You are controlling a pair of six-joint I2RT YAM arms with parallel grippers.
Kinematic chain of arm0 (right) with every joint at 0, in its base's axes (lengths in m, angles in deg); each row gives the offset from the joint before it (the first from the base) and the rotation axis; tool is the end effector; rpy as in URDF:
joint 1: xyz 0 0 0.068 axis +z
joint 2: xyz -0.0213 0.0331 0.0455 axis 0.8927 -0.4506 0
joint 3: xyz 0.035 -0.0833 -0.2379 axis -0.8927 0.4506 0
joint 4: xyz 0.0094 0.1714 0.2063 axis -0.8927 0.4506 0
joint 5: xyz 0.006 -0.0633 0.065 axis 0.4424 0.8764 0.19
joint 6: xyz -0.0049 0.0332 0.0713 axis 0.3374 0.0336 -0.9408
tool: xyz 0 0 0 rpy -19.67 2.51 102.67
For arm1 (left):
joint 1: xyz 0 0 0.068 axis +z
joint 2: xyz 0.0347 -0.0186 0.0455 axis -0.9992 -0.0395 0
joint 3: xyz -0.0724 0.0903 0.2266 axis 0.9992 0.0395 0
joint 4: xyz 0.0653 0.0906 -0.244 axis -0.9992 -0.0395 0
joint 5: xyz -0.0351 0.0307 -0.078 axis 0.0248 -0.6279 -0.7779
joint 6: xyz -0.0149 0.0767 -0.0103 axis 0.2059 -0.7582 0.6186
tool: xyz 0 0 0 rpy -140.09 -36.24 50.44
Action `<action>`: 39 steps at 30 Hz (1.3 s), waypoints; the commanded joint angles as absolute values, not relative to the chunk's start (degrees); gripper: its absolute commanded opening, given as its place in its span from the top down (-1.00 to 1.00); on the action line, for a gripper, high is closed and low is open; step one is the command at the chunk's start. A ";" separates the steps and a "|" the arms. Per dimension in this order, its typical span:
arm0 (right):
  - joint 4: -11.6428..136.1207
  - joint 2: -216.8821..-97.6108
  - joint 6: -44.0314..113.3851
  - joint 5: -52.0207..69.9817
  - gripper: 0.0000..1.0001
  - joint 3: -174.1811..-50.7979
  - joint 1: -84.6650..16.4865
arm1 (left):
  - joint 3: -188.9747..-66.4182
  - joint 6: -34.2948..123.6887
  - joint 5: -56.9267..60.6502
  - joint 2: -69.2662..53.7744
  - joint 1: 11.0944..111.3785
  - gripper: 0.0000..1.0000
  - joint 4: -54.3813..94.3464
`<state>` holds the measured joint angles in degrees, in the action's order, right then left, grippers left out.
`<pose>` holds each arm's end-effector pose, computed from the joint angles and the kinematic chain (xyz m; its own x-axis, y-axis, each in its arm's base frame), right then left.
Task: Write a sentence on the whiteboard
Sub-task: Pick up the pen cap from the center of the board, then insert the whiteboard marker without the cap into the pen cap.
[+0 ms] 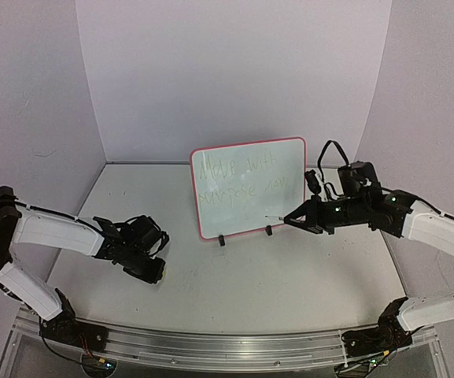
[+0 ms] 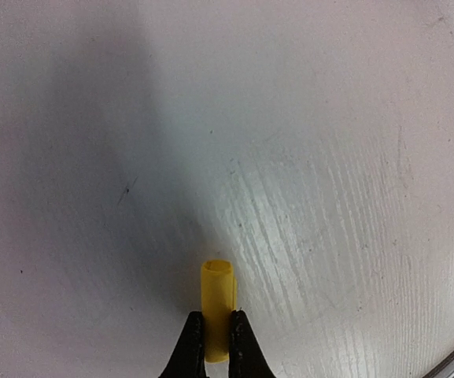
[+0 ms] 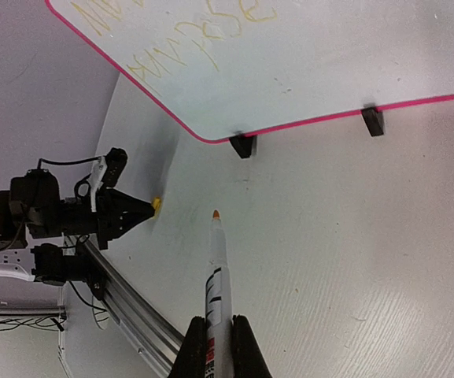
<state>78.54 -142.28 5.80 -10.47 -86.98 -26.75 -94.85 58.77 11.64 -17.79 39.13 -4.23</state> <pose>0.2169 0.1988 0.2528 -0.8428 0.0230 -0.5377 -0.4248 0.5851 0.6908 0.1807 -0.2021 0.0859 -0.8754 0.3387 -0.3449 0.4043 0.9041 -0.1383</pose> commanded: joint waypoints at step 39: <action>88.24 -162.72 10.61 -51.52 1.00 -103.74 -18.44 | -115.24 23.23 -16.59 -7.26 24.79 1.00 -14.99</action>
